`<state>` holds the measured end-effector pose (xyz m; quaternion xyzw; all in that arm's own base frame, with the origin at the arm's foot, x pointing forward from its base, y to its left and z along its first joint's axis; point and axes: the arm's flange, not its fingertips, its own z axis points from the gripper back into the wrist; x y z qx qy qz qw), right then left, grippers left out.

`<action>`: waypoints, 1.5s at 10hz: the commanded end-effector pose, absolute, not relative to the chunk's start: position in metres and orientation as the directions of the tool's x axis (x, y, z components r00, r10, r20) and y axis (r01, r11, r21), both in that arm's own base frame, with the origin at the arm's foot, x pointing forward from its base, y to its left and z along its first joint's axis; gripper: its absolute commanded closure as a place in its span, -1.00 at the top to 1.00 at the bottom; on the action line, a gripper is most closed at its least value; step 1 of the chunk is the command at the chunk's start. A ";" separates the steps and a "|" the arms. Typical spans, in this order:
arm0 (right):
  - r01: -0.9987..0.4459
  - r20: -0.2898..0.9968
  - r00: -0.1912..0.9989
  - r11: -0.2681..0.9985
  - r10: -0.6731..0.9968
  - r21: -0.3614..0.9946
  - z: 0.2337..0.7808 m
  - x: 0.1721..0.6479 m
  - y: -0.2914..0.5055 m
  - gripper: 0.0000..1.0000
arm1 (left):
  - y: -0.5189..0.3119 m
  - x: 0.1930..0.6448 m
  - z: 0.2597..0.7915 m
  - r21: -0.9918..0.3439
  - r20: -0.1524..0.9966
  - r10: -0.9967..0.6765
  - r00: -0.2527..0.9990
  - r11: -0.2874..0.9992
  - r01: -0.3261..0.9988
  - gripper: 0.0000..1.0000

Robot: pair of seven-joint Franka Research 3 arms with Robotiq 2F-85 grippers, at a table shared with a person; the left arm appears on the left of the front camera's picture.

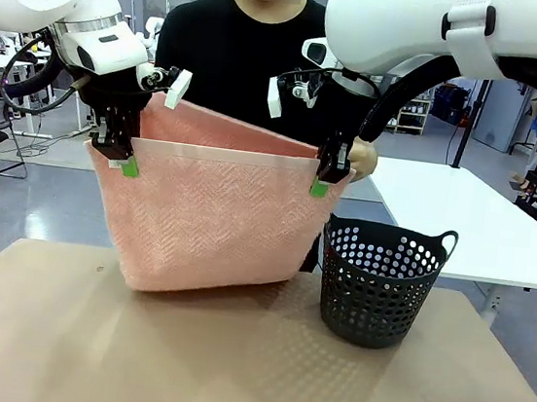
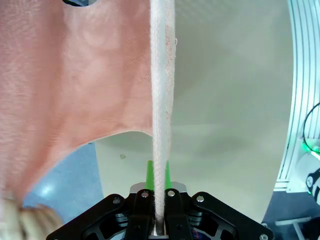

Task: Fold the towel.
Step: Release the end of the 100 cm Hotel Towel you were holding and grab the top end of the folded side.

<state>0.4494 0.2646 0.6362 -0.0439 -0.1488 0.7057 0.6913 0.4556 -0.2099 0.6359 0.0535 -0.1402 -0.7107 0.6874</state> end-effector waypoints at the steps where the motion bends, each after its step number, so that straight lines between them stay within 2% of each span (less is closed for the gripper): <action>1: -0.962 0.143 -0.041 -0.001 0.989 -0.272 0.636 0.449 0.264 -1.00 | -0.209 0.456 0.636 0.273 0.114 -0.992 -0.048 -0.015 0.962 -1.00; 15: -0.962 0.143 -0.041 -0.001 0.989 -0.272 0.636 0.449 0.264 -1.00 | -0.209 0.456 0.636 0.273 0.114 -0.992 -0.048 -0.015 0.962 -1.00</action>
